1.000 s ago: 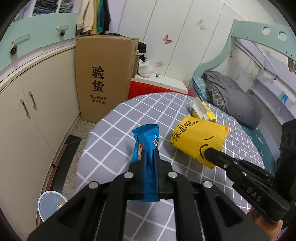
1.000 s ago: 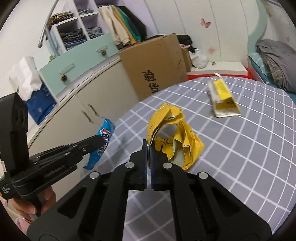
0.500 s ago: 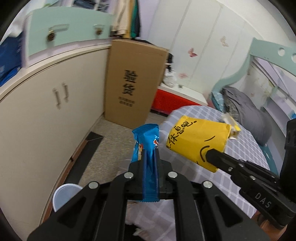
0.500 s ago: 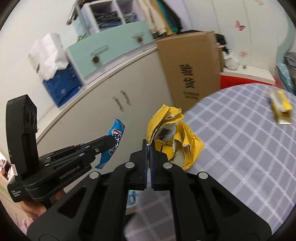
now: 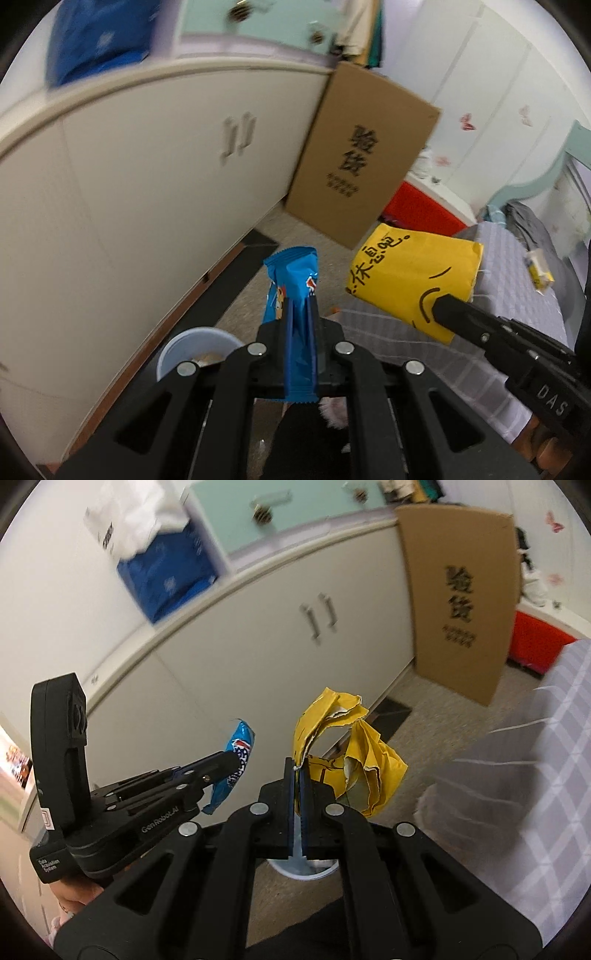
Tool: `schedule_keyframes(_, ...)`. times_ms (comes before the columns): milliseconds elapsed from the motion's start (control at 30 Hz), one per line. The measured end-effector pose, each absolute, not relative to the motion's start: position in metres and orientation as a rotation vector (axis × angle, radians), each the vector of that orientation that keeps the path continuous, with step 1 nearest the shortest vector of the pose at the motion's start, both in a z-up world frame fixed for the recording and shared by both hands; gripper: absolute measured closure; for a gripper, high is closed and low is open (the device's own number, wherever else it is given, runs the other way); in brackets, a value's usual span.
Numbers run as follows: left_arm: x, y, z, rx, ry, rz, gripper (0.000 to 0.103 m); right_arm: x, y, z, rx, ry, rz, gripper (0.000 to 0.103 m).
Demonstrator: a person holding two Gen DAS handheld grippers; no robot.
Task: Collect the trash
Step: 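Carry blue packet and yellow bag to the wastebasket and release both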
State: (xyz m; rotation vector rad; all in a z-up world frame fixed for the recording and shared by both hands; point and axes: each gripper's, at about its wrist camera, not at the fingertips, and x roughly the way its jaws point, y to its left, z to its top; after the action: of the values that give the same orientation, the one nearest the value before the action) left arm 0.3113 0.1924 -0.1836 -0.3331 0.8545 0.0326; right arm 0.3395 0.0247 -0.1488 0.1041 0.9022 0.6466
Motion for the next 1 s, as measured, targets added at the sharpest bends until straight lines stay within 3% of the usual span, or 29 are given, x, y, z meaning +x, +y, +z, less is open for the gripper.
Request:
schedule_keyframes(533, 0.323, 0.279, -0.288, -0.485, 1.026, 0.134, 0.094, 0.355, 0.113, -0.239, 0.001, 1.073, 0.671, 0.101)
schedule_keyframes(633, 0.324, 0.290, -0.303, -0.528, 1.052, 0.147, 0.086, 0.359, 0.117, -0.248, -0.003, 1.094, 0.667, 0.101)
schedule_keyframes(700, 0.325, 0.294, -0.308, -0.538, 1.057, 0.158, 0.066, 0.361, 0.119, -0.254, 0.001, 1.108, 0.667, 0.101)
schedule_keyframes(767, 0.324, 0.298, -0.312, -0.546, 1.052, 0.172, 0.059, 0.362, 0.121, -0.257, -0.003, 1.115, 0.667, 0.101)
schedule_keyframes(1000, 0.321, 0.302, -0.318, -0.567, 1.057, 0.186, 0.053, 0.363, 0.129, -0.265, -0.008, 1.134, 0.670, 0.101)
